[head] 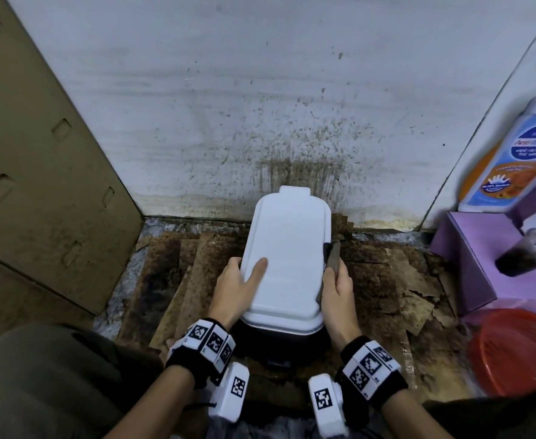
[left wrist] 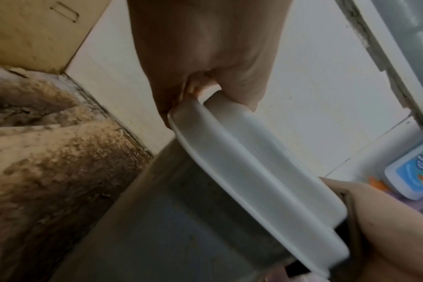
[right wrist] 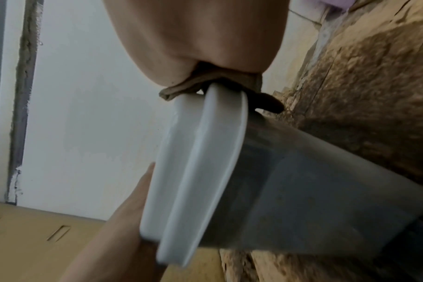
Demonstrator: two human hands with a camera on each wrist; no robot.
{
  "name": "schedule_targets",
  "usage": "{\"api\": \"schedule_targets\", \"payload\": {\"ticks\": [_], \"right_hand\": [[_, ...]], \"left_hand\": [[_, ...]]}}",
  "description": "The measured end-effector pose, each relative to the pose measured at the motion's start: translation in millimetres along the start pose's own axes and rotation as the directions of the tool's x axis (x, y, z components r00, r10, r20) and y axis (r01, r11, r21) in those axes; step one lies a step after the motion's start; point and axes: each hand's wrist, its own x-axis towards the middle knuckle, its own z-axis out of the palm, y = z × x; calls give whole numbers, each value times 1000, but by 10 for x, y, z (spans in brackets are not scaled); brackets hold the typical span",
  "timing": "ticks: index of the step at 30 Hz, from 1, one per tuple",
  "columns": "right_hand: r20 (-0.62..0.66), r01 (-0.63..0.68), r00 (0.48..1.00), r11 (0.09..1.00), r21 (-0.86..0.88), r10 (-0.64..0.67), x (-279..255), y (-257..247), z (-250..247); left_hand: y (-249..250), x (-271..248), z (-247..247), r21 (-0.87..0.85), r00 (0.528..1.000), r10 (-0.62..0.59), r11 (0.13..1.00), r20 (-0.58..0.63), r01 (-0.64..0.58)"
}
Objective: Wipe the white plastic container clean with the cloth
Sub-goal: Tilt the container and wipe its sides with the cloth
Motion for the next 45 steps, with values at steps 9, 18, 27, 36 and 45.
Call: {"api": "schedule_targets", "payload": {"ticks": [9,18,27,36,45], "right_hand": [[-250,-22,968,1000,3,22,-579,-64,347],[-96,-150,985,987,-60,144,98,-229,192],[133,-212,967,976,-52,217,1317,-110,-236],[200,-142,969,989,-31,145,1571,-483,-346],[189,-155,974,976,154,125,1496,-469,-387]], "left_hand": [[-74,80,-261,142,981,156,975,112,-171],[-101,-70,-105,157,991,123,979,51,-129],[-218,-282,-76,-67,995,-46,996,85,52],[-142,-397,-48,-396,989,-131,907,61,145],[-156,-377,-122,-429,997,-58,900,53,75]]}}
